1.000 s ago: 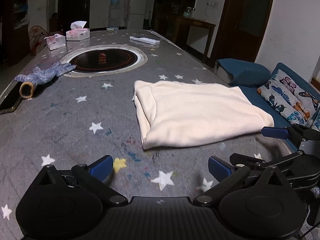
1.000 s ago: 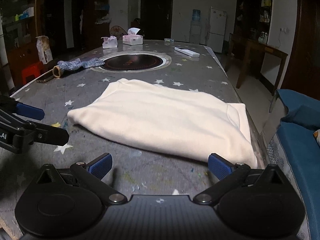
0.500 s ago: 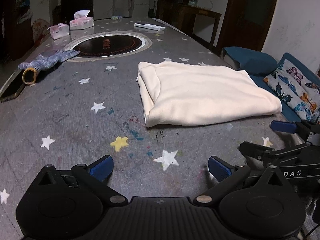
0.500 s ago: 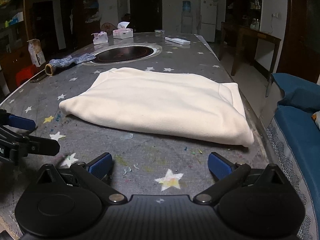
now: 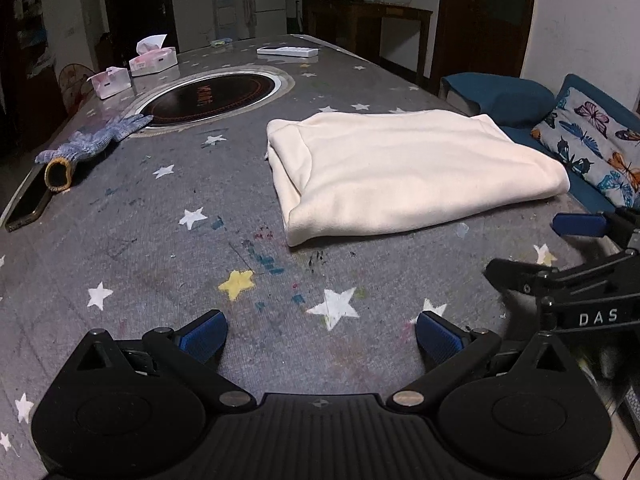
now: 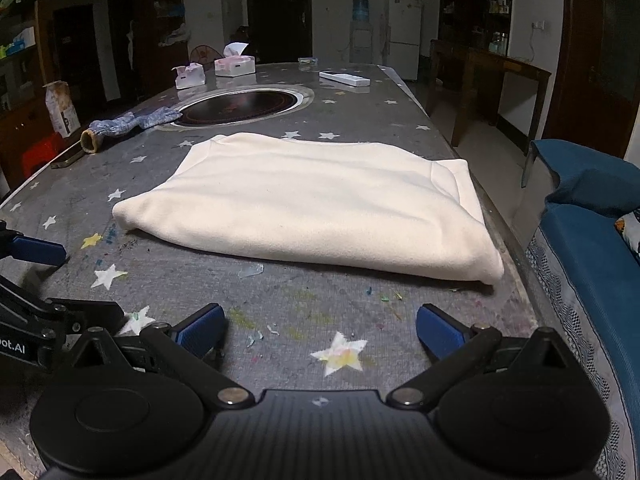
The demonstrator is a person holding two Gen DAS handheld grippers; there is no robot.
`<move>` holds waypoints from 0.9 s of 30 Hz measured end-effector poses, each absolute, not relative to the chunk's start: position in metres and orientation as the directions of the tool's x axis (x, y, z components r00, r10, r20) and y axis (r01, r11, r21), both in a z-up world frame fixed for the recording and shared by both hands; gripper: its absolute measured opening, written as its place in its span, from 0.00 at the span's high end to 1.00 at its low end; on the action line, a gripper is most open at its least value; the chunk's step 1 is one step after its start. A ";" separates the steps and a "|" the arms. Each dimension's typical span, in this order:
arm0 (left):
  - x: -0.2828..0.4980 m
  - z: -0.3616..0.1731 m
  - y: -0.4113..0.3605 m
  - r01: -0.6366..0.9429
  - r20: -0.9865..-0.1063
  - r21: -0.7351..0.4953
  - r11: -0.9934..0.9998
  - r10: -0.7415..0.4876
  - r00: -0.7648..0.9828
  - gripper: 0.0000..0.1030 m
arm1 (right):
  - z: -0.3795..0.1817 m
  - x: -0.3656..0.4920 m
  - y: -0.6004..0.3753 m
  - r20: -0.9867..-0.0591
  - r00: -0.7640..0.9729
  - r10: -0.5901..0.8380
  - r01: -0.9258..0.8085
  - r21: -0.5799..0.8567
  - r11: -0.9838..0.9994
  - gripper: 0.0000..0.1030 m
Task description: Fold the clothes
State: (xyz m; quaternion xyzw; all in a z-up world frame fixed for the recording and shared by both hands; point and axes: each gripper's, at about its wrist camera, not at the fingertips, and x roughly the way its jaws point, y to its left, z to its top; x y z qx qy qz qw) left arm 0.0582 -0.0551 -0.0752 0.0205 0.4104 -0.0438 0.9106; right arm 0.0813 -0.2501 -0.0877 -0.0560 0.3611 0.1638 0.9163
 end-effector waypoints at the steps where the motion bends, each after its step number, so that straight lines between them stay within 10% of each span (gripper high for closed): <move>1: 0.058 -0.075 -0.054 0.095 -0.749 -0.004 0.995 -0.066 0.659 0.00 | -0.087 0.081 -0.249 -0.683 0.683 0.259 -0.343 0.014 0.939 0.00; 27: 0.047 -0.063 -0.054 0.049 -0.746 -0.011 0.999 -0.041 0.665 0.00 | -0.075 0.063 -0.248 -0.681 0.695 0.231 -0.263 0.059 0.963 0.00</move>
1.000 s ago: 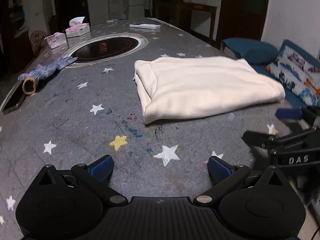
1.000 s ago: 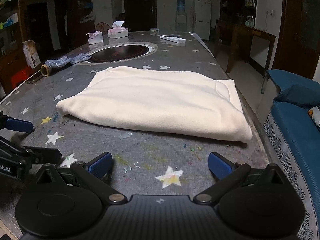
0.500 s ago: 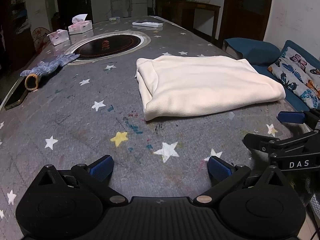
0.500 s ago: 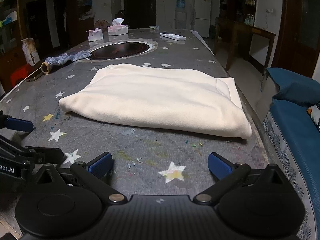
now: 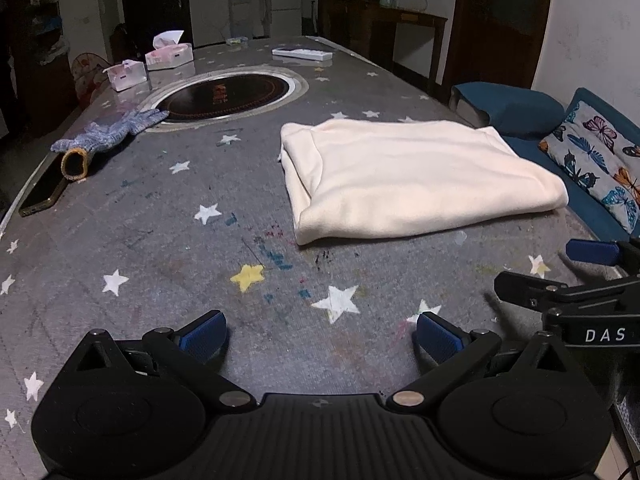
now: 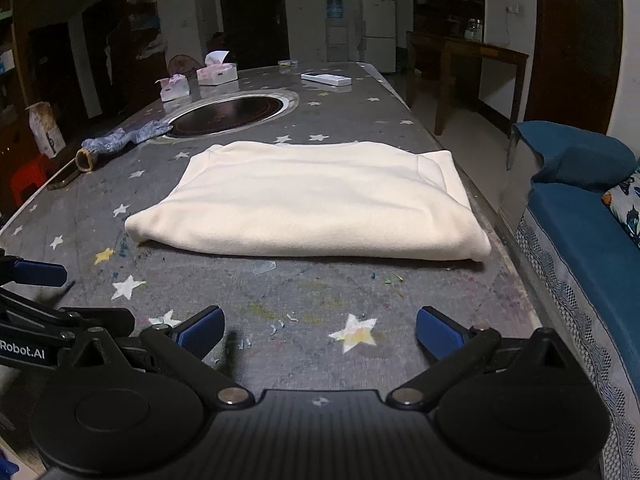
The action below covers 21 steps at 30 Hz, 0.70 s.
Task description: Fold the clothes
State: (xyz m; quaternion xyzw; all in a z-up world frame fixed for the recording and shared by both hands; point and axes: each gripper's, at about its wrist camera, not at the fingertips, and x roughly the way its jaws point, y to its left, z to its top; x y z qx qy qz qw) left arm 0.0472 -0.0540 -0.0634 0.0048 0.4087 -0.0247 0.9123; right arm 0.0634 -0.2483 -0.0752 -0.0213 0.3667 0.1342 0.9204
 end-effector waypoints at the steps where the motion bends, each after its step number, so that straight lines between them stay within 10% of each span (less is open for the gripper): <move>1: 0.047 -0.062 -0.054 0.048 -0.744 -0.009 0.999 -0.039 0.668 0.00 | -0.075 0.063 -0.248 -0.679 0.697 0.229 -0.261 0.057 0.964 0.00; 21: 0.040 -0.051 -0.056 0.033 -0.724 0.008 0.999 -0.017 0.690 0.00 | -0.064 0.055 -0.252 -0.650 0.726 0.224 -0.247 0.057 0.967 0.00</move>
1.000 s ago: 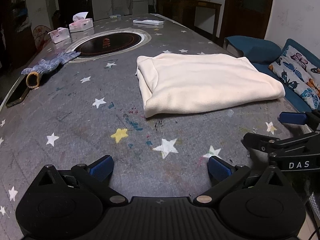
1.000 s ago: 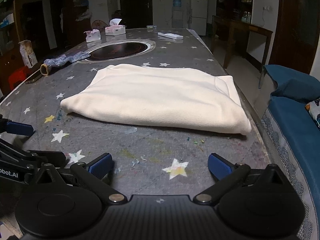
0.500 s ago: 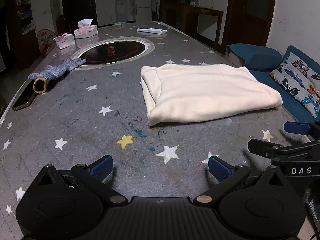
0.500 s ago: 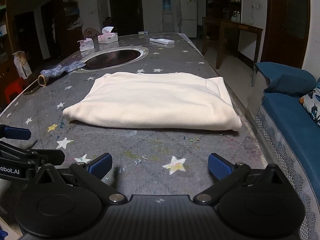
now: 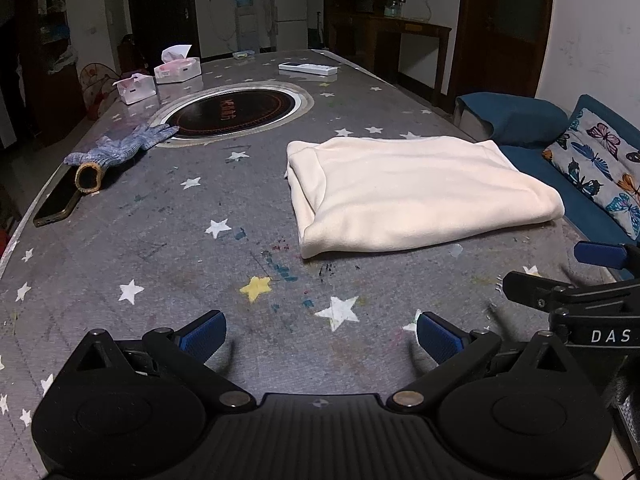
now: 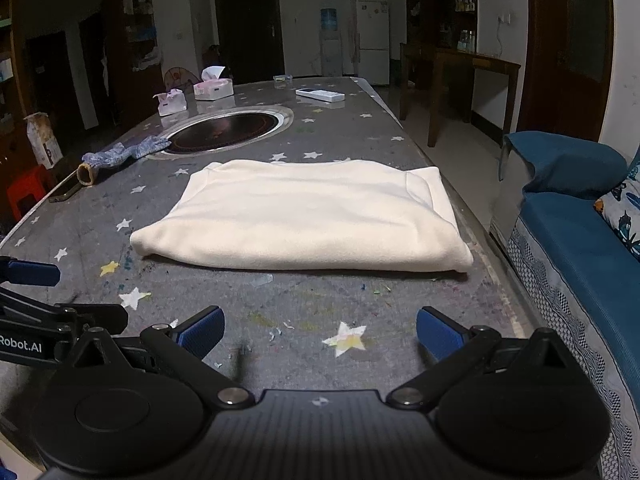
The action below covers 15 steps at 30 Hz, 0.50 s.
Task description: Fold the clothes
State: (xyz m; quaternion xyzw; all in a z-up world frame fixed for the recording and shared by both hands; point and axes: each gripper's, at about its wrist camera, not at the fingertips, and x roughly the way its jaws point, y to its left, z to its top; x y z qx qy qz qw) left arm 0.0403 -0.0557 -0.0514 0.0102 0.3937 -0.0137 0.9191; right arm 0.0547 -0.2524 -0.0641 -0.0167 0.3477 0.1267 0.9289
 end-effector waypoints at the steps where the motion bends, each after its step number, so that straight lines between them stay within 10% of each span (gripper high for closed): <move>1: 0.040 -0.051 -0.056 0.033 -0.723 0.009 0.999 -0.016 0.690 0.00 | -0.064 0.055 -0.252 -0.649 0.727 0.225 -0.247 0.058 0.967 0.00; 15: 0.043 -0.045 -0.059 0.035 -0.717 -0.001 0.999 -0.025 0.696 0.00 | -0.062 0.056 -0.252 -0.645 0.732 0.219 -0.246 0.050 0.968 0.00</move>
